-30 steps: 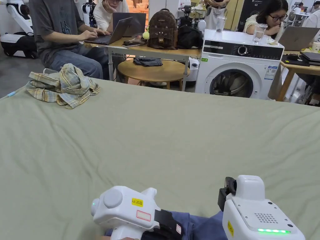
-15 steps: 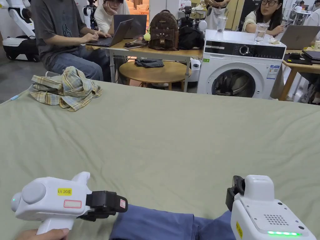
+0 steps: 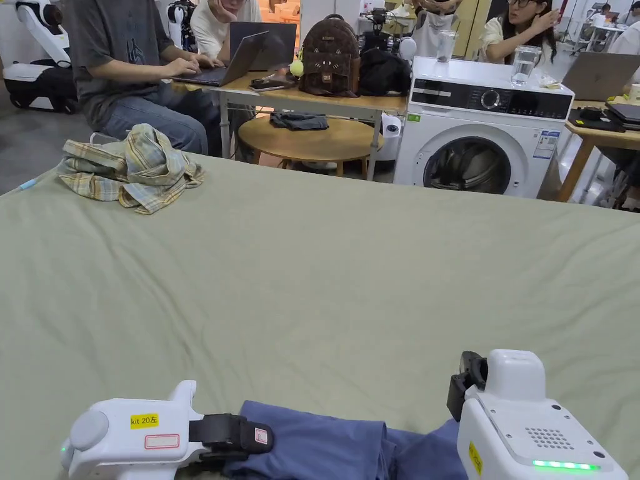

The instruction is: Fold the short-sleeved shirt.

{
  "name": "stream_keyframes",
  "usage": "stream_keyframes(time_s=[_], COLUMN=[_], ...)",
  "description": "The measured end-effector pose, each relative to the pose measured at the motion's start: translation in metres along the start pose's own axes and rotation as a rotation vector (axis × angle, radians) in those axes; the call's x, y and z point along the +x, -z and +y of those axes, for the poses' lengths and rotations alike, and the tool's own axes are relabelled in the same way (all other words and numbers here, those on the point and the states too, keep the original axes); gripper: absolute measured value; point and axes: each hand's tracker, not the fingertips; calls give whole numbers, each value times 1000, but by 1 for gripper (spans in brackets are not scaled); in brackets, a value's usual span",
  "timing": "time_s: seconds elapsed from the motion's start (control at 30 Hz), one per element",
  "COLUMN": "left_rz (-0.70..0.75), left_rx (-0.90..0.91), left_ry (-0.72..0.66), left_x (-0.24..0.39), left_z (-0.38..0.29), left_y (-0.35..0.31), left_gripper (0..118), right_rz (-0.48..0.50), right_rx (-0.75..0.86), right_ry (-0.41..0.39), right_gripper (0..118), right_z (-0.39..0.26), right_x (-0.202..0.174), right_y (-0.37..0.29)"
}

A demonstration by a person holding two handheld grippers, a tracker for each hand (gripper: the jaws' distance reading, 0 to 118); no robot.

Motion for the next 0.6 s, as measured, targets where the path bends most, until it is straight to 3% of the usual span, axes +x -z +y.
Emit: stream_keyframes(time_s=[0.2,0.4,0.6], left_rz=[-64,-32,162], left_rx=[52,125,195], left_ry=[21,66,142], left_x=[5,41,75], left_z=[2,8,13], left_y=[-22,-78,-136], left_gripper=[15,15,14], right_rz=[-7,-6,14], right_rx=[-9,-10,-10], right_ry=[-1,-4,-7], right_gripper=[0,0,0], right_z=[1,3,6], right_x=[3,4,-4], right_y=[2,4,8])
